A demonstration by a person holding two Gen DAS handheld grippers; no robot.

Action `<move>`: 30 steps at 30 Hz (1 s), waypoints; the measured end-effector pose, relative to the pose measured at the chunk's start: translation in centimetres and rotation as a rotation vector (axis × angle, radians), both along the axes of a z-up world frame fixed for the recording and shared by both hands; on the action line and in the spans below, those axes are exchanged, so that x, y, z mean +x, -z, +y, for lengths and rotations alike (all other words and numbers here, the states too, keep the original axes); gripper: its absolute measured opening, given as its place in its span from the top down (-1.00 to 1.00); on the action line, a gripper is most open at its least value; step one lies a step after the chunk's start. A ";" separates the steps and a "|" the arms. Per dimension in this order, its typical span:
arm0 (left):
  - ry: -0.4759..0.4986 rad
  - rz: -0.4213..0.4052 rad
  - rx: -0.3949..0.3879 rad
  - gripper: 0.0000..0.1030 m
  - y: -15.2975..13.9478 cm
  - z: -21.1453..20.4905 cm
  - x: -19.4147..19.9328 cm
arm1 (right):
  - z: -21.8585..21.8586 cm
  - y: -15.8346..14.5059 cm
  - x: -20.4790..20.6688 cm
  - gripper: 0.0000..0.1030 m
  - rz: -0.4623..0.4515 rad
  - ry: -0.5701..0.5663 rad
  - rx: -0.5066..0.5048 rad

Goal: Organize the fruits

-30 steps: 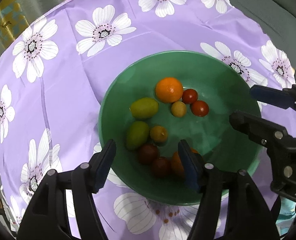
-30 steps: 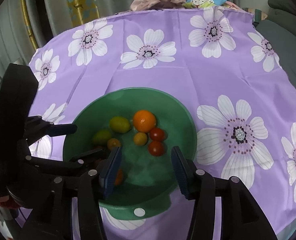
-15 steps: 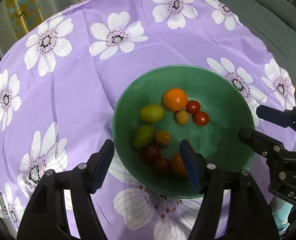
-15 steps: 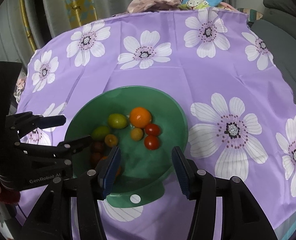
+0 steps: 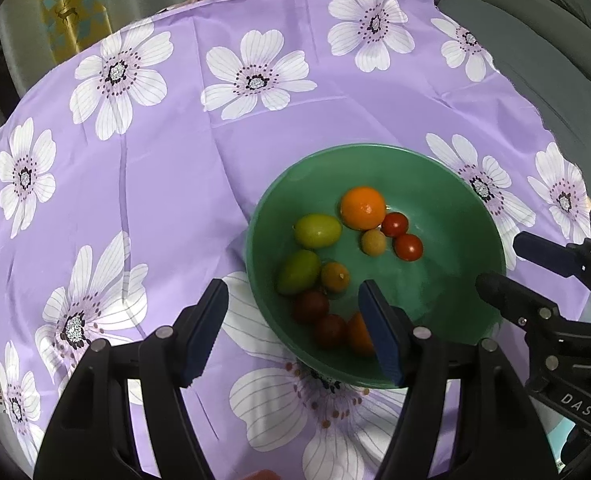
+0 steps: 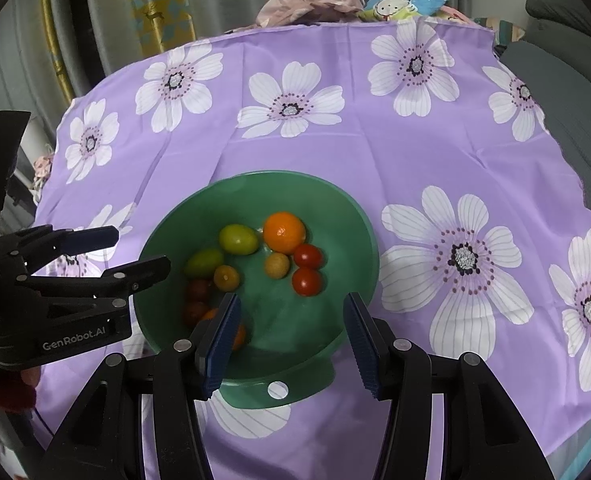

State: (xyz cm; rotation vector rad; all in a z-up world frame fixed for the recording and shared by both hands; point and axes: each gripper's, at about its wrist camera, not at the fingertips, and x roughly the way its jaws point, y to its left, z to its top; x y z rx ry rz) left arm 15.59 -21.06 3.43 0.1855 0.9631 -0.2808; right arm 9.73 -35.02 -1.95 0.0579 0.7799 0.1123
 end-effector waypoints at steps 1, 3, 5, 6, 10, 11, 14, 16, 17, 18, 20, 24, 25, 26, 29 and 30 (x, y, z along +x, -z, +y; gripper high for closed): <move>0.004 -0.003 -0.002 -0.30 -0.1 0.0 -0.1 | 0.1 -0.1 -0.1 -0.04 -0.002 -0.001 -0.002; 0.007 -0.010 0.000 -0.30 -0.2 0.0 -0.3 | 0.3 -0.3 -0.2 -0.04 -0.005 -0.007 -0.007; 0.010 -0.016 0.003 -0.30 -0.4 0.0 -0.4 | 0.5 -0.5 -0.2 -0.04 -0.006 -0.011 -0.013; 0.011 -0.018 0.006 -0.30 -0.4 0.0 -0.5 | 0.6 -0.5 -0.2 -0.04 -0.008 -0.014 -0.016; 0.011 -0.019 0.017 -0.30 -0.4 0.0 -0.5 | 0.8 -0.6 -0.2 -0.04 -0.009 -0.016 -0.016; 0.010 -0.019 0.019 -0.30 -0.4 -0.1 -0.6 | 0.8 -0.6 -0.2 -0.04 -0.009 -0.018 -0.015; 0.010 -0.019 0.019 -0.30 -0.4 -0.1 -0.6 | 1.0 -0.6 -0.2 -0.04 -0.009 -0.019 -0.018; 0.011 -0.021 0.021 -0.30 -0.5 -0.1 -0.6 | 1.0 -0.6 -0.2 -0.04 -0.010 -0.020 -0.018; 0.012 -0.021 0.022 -0.30 -0.5 -0.1 -0.6 | 1.0 -0.6 -0.2 -0.04 -0.010 -0.020 -0.018; 0.012 -0.020 0.022 -0.30 -0.4 -0.1 -0.6 | 1.0 -0.6 -0.1 -0.04 -0.009 -0.021 -0.019; 0.016 -0.014 0.022 -0.30 -0.4 -0.1 -0.6 | 1.1 -0.6 -0.2 -0.04 -0.009 -0.020 -0.019; 0.019 -0.014 0.030 -0.30 -0.3 -0.1 -0.6 | 1.1 -0.6 -0.1 -0.04 -0.009 -0.020 -0.020; 0.018 -0.013 0.030 -0.30 -0.3 -0.1 -0.5 | 1.1 -0.6 -0.2 -0.04 -0.009 -0.020 -0.019; 0.018 -0.011 0.031 -0.30 -0.2 -0.1 -0.5 | 1.1 -0.6 -0.2 -0.04 -0.009 -0.019 -0.019; 0.021 -0.009 0.037 -0.30 -0.2 -0.2 -0.5 | 1.2 -0.6 -0.1 -0.04 -0.008 -0.020 -0.020; 0.022 -0.008 0.038 -0.30 -0.2 -0.2 -0.4 | 1.2 -0.6 -0.1 -0.04 -0.008 -0.020 -0.020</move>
